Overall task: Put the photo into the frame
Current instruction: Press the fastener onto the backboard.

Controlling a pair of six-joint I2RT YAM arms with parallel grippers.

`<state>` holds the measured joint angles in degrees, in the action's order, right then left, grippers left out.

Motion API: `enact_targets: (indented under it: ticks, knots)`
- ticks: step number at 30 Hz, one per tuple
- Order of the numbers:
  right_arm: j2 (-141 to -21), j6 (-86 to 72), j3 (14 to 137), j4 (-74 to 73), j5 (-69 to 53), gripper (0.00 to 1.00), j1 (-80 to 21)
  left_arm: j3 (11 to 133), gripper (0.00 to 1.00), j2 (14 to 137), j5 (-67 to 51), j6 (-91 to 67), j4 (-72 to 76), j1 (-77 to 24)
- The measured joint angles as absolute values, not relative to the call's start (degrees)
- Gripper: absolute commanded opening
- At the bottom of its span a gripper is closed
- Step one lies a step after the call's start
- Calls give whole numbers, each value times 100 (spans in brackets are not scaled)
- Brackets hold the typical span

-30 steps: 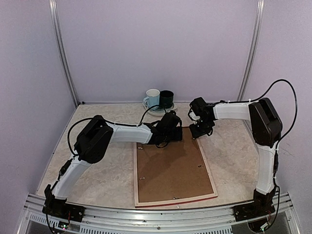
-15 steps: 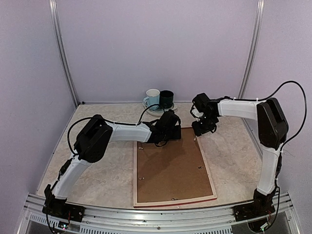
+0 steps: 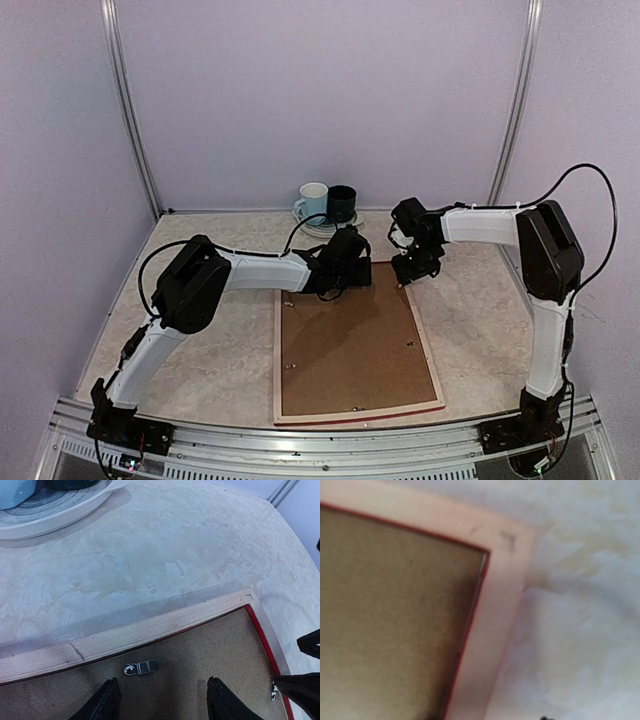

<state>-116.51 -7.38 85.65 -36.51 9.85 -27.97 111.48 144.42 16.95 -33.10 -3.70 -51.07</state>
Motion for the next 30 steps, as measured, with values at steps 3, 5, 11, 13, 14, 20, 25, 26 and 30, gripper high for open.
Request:
enact_targets:
  ticks: [3,5,11,13,14,20,25,26,30]
  knots:
    - [-11764,-755,8512,-3568,961,50,-2797,11148,59,14442,1691,-3310,-370,-5107]
    - [-11767,-760,8488,-3503,958,50,-2797,11148,59,14442,1691,-3310,-370,-5107]
    - [-11764,-757,8436,-3433,947,50,-2797,11148,59,14442,1691,-3312,-370,-5107]
    - [-11764,-760,8436,-3435,950,50,-2797,11148,59,14442,1691,-3312,-370,-5107]
    - [-11764,-764,8436,-3437,950,50,-2797,11148,59,14442,1693,-3312,-370,-5107]
    - [-11810,-845,8552,-3581,974,49,-2797,11148,59,14442,1695,-3319,-370,-5107]
    - [-11850,-871,8578,-3614,1090,45,-2797,11148,59,14442,1699,-3350,-370,-5107]
    - [-11848,-871,8549,-3605,1105,44,-2797,11148,59,14442,1702,-3361,-370,-5107]
    - [-11795,-856,8433,-3518,1120,41,-2808,11148,59,14442,1706,-3389,-370,-5103]
